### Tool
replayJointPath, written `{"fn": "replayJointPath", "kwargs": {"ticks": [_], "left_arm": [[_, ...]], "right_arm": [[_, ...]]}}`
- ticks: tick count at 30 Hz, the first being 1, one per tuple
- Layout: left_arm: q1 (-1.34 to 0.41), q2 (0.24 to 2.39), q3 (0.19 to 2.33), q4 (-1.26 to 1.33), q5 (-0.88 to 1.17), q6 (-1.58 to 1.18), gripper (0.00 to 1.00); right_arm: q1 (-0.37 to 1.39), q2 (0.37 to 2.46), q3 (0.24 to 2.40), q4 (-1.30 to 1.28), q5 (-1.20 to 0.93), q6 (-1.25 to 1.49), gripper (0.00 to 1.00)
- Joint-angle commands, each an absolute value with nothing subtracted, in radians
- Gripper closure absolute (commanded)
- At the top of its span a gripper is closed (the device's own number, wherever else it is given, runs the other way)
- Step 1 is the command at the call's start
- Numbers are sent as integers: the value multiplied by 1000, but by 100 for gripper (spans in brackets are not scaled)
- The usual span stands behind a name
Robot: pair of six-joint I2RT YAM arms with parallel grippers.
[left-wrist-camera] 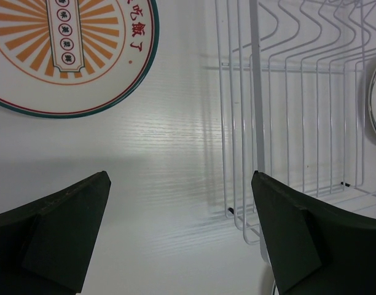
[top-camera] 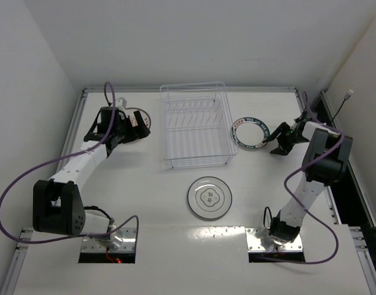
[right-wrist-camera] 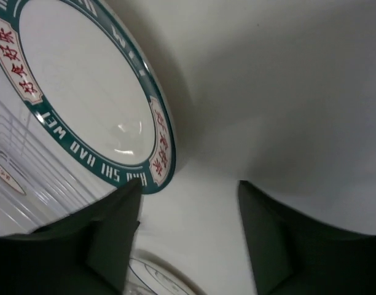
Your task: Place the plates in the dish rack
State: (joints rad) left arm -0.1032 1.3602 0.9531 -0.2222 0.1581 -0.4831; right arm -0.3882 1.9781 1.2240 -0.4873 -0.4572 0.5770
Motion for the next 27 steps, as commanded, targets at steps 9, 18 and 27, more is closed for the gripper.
{"fn": "replayJointPath", "kwargs": {"ticks": [9,18,27], "left_arm": [[-104,1399,1011,-238,112,-465,0],[-104,1408,1011,-247,101,-465,0],[-104,1417,1011,-247,101,-465,0]], "right_arm": [[-293,2111,1339,-393,-439,666,62],[-284,2035,1284,-381,-400,653,100],[-252,1680,1325,-477,-204,597,100]]}}
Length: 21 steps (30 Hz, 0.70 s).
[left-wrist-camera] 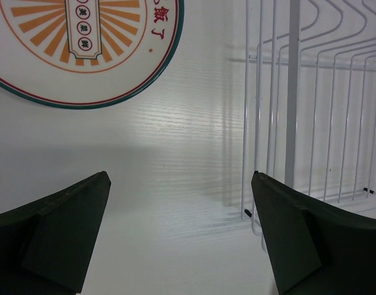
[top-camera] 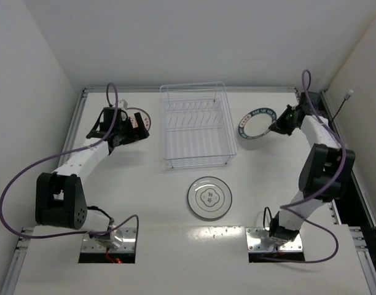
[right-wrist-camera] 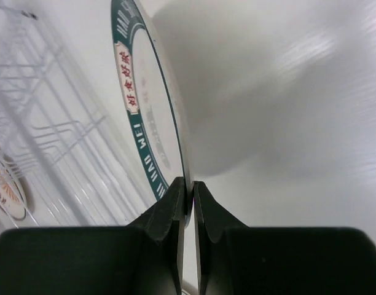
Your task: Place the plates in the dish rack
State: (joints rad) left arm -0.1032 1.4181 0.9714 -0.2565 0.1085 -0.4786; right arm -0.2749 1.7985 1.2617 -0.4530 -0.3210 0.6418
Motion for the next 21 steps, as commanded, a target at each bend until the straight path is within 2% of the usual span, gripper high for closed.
{"fn": "replayJointPath", "kwargs": {"ticks": [1,8,15,21], "left_arm": [[-104,1417,1011,-256,101,-465,0],[-104,1417,1011,-256,92,-465,0],[-104,1417,1020,-256,92,-465,0],[-104,1417,1020,-265,74,-465,0]], "right_arm": [[-230,1657,1359,-489,-184,597,100],[-112,1555,1528,-544,-11,536,100],[47,1675,1768,-612,168,448,100],[161,1822,1873,-621,327,387,100]]}}
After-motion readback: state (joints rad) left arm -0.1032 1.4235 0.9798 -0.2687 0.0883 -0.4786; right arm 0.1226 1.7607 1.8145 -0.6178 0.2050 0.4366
